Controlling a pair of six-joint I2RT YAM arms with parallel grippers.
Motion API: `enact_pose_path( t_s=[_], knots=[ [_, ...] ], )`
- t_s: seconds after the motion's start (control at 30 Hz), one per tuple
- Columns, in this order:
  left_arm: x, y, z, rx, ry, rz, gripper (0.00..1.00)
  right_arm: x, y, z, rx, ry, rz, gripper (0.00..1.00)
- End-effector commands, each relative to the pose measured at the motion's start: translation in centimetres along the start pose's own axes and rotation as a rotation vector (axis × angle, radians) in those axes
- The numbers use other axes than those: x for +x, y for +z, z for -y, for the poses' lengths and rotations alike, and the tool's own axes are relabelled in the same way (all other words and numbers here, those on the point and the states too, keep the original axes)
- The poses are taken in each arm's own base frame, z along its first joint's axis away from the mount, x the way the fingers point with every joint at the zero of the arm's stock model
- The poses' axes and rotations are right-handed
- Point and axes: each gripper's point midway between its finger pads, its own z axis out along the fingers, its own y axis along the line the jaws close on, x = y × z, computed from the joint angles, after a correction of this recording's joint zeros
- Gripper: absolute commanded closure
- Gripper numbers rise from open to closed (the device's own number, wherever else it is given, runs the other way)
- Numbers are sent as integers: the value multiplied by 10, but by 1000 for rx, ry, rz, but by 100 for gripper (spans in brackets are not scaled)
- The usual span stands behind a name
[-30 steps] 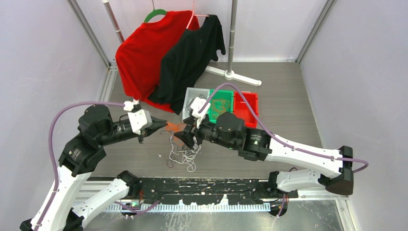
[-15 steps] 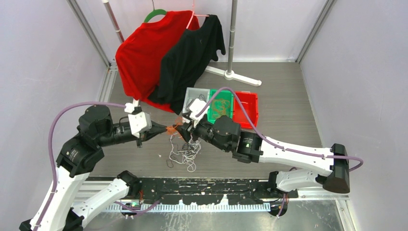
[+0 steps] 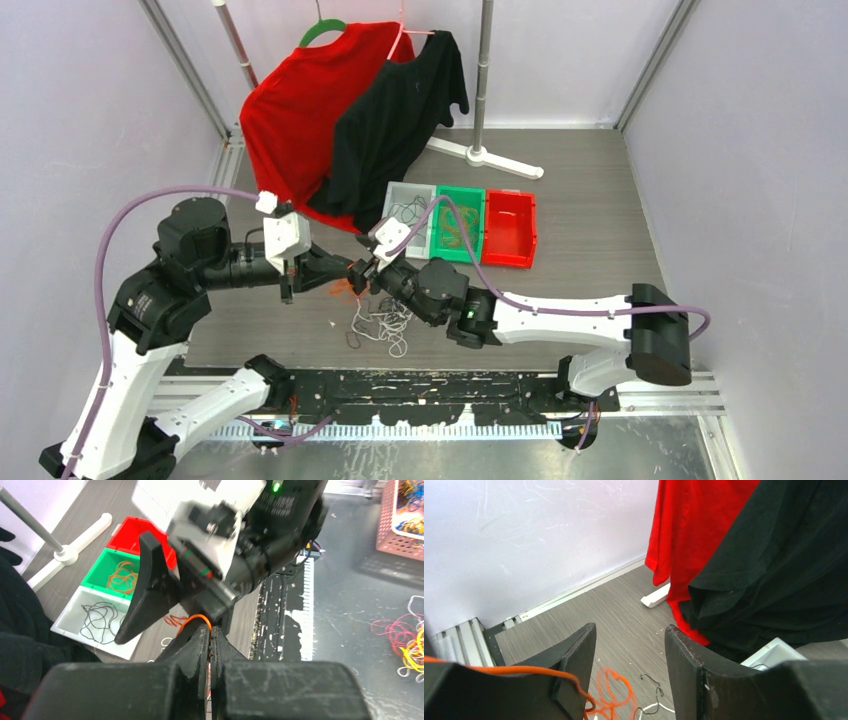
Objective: Untangle the cables
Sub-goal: Untie the cable.
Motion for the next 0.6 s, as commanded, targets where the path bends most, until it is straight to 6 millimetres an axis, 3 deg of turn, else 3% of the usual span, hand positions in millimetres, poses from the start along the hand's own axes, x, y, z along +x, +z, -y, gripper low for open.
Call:
enact_pose_path(
  t_s=[0.0, 0.2, 0.57],
  knots=[
    [-36, -4, 18, 99, -40, 77, 100, -24, 6, -6, 24, 126, 155, 42],
    [-60, -6, 18, 122, -24, 114, 100, 0, 2, -10, 10, 237, 135, 49],
    [-114, -17, 11, 96, 85, 199, 100, 80, -34, 33, 195, 266, 18, 50]
  ],
)
